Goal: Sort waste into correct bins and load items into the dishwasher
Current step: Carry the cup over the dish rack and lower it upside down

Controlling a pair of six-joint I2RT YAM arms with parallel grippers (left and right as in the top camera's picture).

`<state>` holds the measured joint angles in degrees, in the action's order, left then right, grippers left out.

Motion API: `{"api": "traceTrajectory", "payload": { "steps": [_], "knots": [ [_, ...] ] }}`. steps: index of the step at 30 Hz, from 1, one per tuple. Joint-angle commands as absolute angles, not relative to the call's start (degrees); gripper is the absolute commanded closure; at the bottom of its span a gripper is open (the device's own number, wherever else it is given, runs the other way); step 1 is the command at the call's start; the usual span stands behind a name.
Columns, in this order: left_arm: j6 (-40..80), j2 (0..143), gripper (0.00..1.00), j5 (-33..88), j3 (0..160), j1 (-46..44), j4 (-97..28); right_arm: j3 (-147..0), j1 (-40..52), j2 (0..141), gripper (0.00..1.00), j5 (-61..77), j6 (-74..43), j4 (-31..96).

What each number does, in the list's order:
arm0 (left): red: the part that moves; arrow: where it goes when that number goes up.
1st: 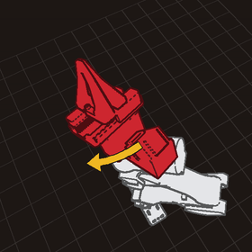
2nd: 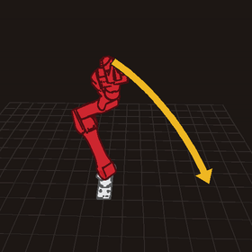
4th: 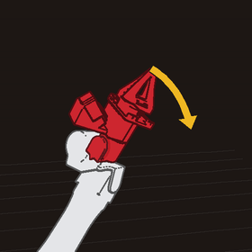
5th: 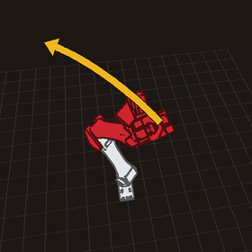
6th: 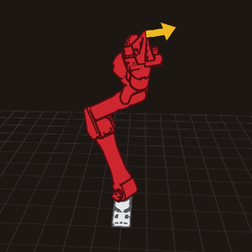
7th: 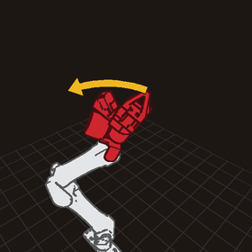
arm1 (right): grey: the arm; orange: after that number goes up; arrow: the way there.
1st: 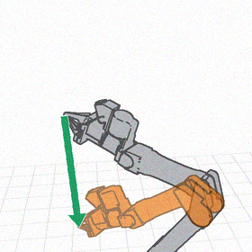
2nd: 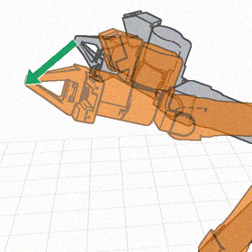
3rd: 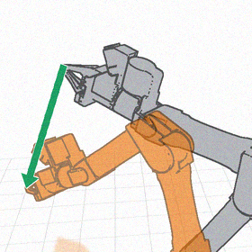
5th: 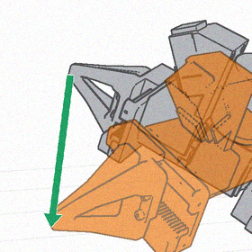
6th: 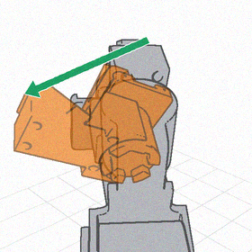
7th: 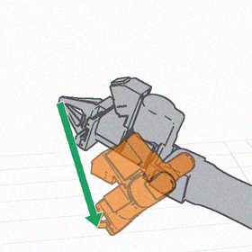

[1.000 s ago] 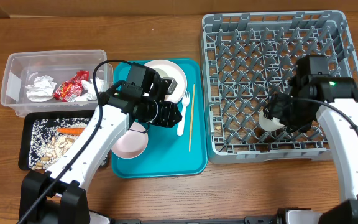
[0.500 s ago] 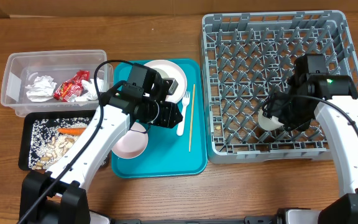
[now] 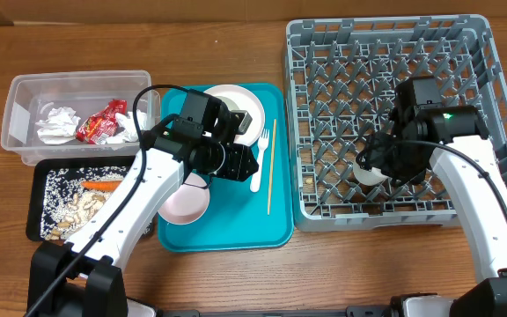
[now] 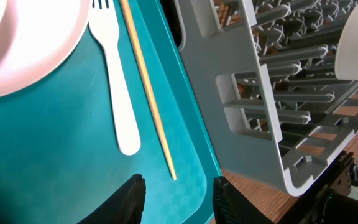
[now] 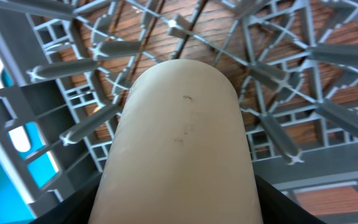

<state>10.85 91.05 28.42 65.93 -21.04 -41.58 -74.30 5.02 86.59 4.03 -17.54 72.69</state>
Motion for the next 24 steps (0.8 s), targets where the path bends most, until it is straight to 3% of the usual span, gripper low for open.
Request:
{"api": "traceTrajectory", "payload": {
  "steps": [1,24],
  "knots": [
    [11.2,91.5,0.62,27.9,65.3,-21.5,-41.6,-73.5,5.3,86.5,0.96,2.3,-17.8,72.2],
    [11.2,91.5,0.61,27.9,65.3,-21.5,-41.7,-70.8,5.3,86.7,0.96,2.4,-17.9,70.4]
  ]
}}
